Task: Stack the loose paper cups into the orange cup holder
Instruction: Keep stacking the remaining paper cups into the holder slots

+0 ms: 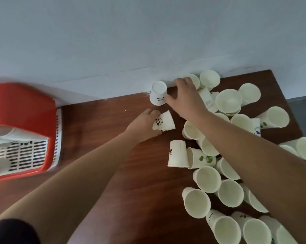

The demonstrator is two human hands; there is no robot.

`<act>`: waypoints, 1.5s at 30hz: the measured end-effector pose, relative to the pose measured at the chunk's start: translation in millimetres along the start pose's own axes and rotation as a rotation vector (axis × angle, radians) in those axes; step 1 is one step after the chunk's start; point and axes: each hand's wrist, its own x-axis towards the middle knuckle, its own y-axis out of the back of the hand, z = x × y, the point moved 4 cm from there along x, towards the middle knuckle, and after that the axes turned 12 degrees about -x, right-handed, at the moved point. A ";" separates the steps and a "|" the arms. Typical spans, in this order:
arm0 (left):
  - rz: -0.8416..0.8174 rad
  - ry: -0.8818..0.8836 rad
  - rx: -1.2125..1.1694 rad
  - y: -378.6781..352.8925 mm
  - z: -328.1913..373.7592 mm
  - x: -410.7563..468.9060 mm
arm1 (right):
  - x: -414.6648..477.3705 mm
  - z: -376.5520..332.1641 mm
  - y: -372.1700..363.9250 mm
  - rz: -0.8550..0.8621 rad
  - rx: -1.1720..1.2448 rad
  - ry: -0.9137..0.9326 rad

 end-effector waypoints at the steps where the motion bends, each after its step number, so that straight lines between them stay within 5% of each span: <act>1: 0.025 0.023 -0.056 6.8 -9.6 -10.4 | 8.5 -5.1 -3.6 -0.012 -0.003 0.008; 6: 0.144 0.228 -0.489 47.2 -68.8 -75.7 | 41.5 -35.4 -33.4 -0.116 -0.118 0.023; 11: 0.206 0.191 -0.952 82.6 -73.4 -138.1 | 33.4 -60.6 -49.9 -0.107 -0.233 0.120; 18: 0.413 0.197 -1.163 107.8 -86.1 -207.3 | -12.6 -140.3 -21.3 -0.162 0.515 -0.073; 23: 0.507 0.173 -1.151 141.0 -104.4 -277.6 | -61.4 -204.7 -29.8 -0.389 0.993 -0.250; 31: 0.776 0.255 -0.978 213.7 -184.3 -404.1 | -144.2 -331.1 -52.8 -0.756 1.339 -0.267; 36: 0.919 0.337 -0.787 247.1 -238.4 -440.3 | -171.7 -396.2 -64.7 -0.818 1.313 -0.198; 45: 0.845 0.326 -0.537 255.9 -290.0 -426.2 | -181.1 -443.7 -82.4 -0.728 1.213 -0.197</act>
